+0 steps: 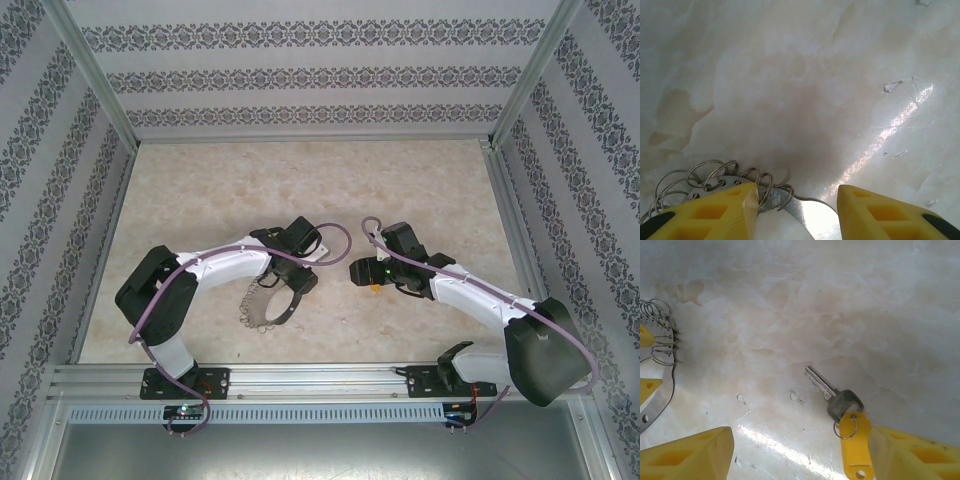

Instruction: Put the keys on the keyring

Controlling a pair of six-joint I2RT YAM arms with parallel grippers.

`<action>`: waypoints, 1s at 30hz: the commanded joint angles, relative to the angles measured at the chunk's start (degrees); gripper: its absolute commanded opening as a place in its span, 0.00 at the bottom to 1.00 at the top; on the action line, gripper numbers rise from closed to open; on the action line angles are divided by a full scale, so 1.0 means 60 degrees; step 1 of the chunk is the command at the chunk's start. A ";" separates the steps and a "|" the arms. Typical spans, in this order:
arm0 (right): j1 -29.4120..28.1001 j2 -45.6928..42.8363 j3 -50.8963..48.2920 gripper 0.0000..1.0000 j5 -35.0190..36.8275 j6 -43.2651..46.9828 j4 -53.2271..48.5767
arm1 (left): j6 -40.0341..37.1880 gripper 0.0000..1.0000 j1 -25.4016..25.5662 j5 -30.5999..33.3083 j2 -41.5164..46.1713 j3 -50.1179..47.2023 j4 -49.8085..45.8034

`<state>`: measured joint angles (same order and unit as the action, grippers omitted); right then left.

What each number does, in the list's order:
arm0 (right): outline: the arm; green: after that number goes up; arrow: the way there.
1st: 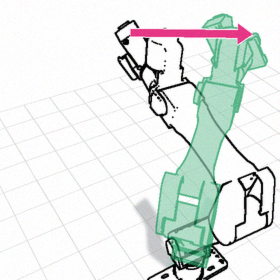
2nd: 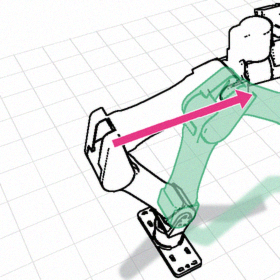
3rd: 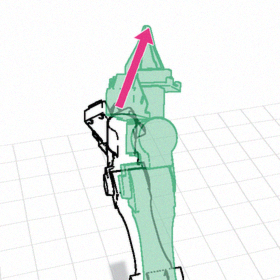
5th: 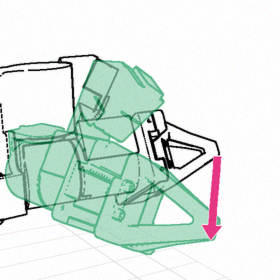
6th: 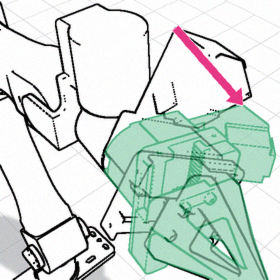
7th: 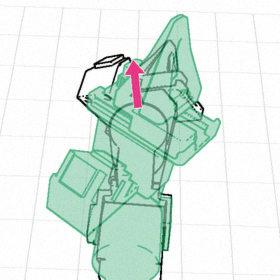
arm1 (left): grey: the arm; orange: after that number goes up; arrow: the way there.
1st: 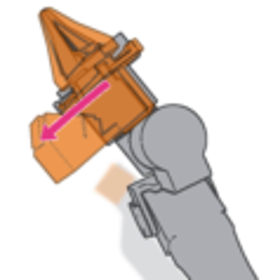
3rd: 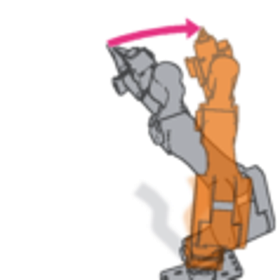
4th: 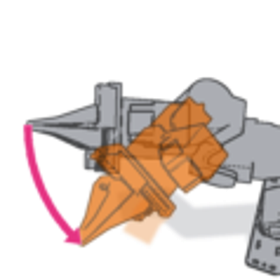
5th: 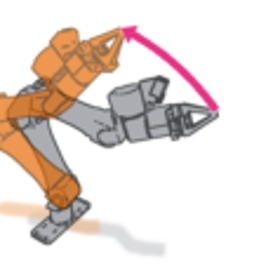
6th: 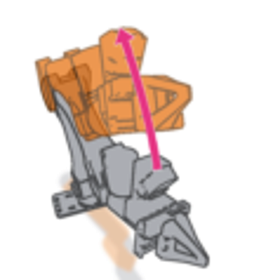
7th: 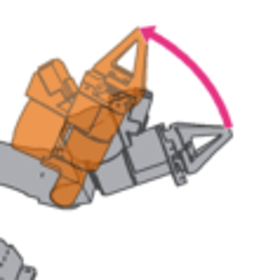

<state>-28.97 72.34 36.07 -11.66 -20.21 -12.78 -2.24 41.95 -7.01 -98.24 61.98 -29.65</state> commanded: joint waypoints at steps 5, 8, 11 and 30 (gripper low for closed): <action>0.0141 -0.0103 -0.0094 0.71 -0.0208 0.0001 0.0168 | -0.0049 0.41 -0.0012 0.0582 0.0511 -0.0189 -0.0172; 0.0156 -0.0088 -0.0094 0.71 -0.0225 0.0002 0.0184 | 0.0226 0.42 -0.0210 0.0401 0.1112 -0.0619 0.0241; 0.0163 -0.0103 -0.0095 0.71 -0.0210 0.0006 0.0200 | 0.0534 0.40 -0.0583 -0.0175 0.1695 -0.1132 0.0632; 0.0302 -0.0059 -0.0007 0.71 -0.0241 0.0103 0.0225 | 0.1181 0.30 -0.1175 -0.1517 0.2075 -0.2906 0.3030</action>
<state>-27.83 72.36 36.07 -12.53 -20.18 -12.14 3.84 35.77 -15.03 -85.17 45.21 -15.92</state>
